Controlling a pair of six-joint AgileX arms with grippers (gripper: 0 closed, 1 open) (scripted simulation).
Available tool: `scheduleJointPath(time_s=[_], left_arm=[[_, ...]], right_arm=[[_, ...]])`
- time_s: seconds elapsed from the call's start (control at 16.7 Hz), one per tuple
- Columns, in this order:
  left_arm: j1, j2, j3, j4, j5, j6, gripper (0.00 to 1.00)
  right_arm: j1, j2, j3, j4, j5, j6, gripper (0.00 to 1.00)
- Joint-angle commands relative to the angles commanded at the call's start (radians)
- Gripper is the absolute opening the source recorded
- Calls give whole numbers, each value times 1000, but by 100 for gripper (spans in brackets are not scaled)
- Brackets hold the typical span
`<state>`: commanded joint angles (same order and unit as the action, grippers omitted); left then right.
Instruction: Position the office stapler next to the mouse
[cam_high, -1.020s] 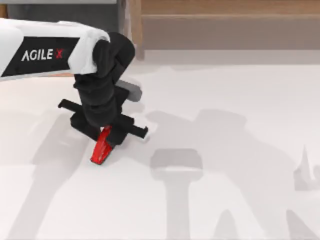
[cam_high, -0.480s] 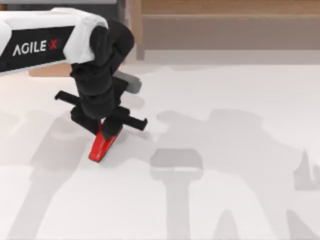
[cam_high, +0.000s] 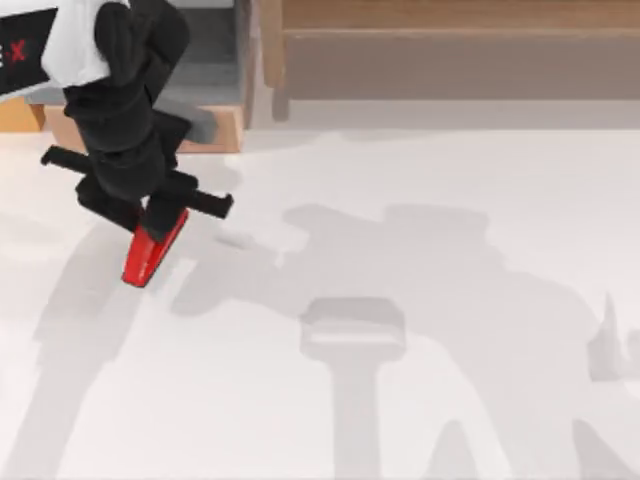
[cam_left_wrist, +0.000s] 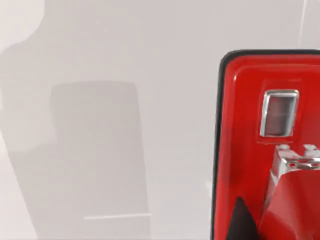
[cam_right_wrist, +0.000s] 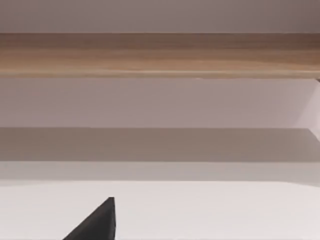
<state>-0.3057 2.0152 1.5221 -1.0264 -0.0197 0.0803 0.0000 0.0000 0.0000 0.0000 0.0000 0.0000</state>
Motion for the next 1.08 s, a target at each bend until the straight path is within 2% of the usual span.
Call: scheduleJointPath(time_s=[0.72,1.08], left_arm=[[511,-70,-175,-81,-23,241,0],[670,-125,-193,-36,13,312,0]], right_arm=[[0,0,0,0,0,0,100],[0,0,0,0,0,0,100]])
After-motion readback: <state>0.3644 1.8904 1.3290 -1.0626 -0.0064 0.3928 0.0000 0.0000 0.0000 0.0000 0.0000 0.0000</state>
